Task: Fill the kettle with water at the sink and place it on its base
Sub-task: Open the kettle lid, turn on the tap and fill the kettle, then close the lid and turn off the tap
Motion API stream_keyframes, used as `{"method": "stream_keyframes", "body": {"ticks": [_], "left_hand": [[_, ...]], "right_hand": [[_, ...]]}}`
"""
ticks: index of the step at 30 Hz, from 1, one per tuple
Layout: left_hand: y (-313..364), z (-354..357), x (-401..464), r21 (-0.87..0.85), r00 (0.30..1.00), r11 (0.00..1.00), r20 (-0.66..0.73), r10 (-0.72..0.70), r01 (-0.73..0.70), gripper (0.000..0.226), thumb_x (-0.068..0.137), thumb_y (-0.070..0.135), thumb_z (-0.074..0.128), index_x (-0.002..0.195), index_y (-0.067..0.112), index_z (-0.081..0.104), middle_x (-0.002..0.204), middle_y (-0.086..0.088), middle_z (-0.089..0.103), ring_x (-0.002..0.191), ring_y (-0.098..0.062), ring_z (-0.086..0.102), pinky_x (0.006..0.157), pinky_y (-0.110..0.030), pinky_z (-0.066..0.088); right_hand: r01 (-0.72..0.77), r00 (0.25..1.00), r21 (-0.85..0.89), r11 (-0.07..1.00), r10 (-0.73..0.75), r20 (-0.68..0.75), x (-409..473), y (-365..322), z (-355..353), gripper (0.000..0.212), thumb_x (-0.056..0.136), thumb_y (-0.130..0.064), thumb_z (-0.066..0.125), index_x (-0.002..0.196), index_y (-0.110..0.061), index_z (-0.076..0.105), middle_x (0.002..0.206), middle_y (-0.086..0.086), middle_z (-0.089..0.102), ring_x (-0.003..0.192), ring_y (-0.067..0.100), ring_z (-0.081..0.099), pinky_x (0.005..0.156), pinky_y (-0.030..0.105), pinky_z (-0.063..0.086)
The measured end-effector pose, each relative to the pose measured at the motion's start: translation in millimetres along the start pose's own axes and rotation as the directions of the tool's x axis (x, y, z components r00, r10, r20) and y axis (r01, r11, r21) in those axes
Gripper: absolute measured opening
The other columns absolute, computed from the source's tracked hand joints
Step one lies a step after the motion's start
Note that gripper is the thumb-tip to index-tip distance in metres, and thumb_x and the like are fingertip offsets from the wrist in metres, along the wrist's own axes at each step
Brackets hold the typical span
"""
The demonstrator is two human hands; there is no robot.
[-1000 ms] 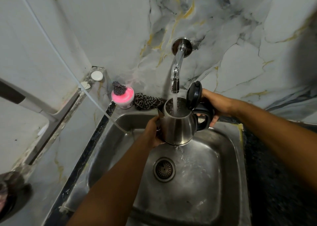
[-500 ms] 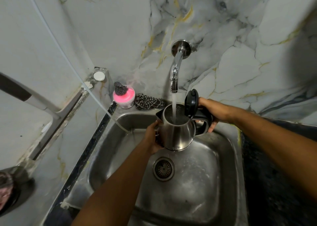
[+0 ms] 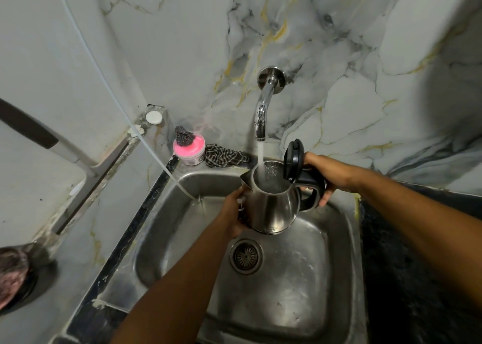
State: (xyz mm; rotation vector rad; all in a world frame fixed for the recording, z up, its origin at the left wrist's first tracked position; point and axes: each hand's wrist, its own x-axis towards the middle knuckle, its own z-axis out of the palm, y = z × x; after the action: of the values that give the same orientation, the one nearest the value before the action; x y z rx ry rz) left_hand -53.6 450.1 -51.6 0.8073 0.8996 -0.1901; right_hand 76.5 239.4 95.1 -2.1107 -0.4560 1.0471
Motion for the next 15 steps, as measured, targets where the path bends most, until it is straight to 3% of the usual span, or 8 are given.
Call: {"method": "stream_keyframes", "body": {"ticks": [5, 10, 13, 15], "left_hand": [[0.3, 7.0, 0.4, -0.038, 1.0, 0.999, -0.015, 0.011, -0.012, 0.043, 0.09, 0.053, 0.068, 0.105, 0.013, 0.073, 0.106, -0.014, 0.07, 0.101, -0.032, 0.066, 0.059, -0.039, 0.063], [-5.8, 11.8, -0.2, -0.047, 1.0, 0.999, -0.022, 0.012, -0.013, 0.041, 0.091, 0.049, 0.068, 0.105, 0.011, 0.074, 0.088, -0.014, 0.08, 0.097, -0.032, 0.068, 0.052, -0.04, 0.062], [-7.8, 14.7, -2.5, -0.02, 0.999, 0.999, -0.014, 0.043, -0.043, 0.045, 0.094, 0.051, 0.064, 0.112, 0.011, 0.075, 0.104, -0.015, 0.079, 0.105, -0.034, 0.069, 0.07, -0.042, 0.062], [-9.4, 14.2, -7.7, -0.013, 0.998, 0.998, 0.012, 0.054, -0.054, 0.043, 0.094, 0.05, 0.062, 0.108, 0.013, 0.078, 0.104, -0.014, 0.08, 0.101, -0.033, 0.074, 0.077, -0.042, 0.061]], "right_hand": [[0.002, 1.0, -0.014, 1.0, -0.002, -0.016, -1.0, -1.9, -3.3, 0.076, 0.071, -0.078, 0.045, 0.105, -0.018, 0.076, 0.1, 0.018, 0.08, 0.084, 0.036, 0.08, 0.078, 0.072, 0.06], [-0.026, 0.998, -0.14, 0.99, 0.016, -0.068, -0.6, -5.2, 4.8, 0.07, 0.061, -0.091, 0.06, 0.101, -0.035, 0.074, 0.1, 0.008, 0.075, 0.067, 0.03, 0.08, 0.059, 0.054, 0.067], [-0.077, 0.992, -0.204, 0.976, 0.054, -0.116, -1.4, 0.3, 9.4, 0.085, 0.048, -0.097, 0.068, 0.095, -0.027, 0.078, 0.086, 0.007, 0.074, 0.063, 0.029, 0.079, 0.049, 0.047, 0.065], [-0.102, 0.99, -0.204, 0.974, 0.078, -0.12, -1.5, 2.1, 11.0, 0.101, 0.038, -0.1, 0.068, 0.098, -0.02, 0.079, 0.074, 0.006, 0.068, 0.062, 0.03, 0.078, 0.047, 0.044, 0.064]]}}
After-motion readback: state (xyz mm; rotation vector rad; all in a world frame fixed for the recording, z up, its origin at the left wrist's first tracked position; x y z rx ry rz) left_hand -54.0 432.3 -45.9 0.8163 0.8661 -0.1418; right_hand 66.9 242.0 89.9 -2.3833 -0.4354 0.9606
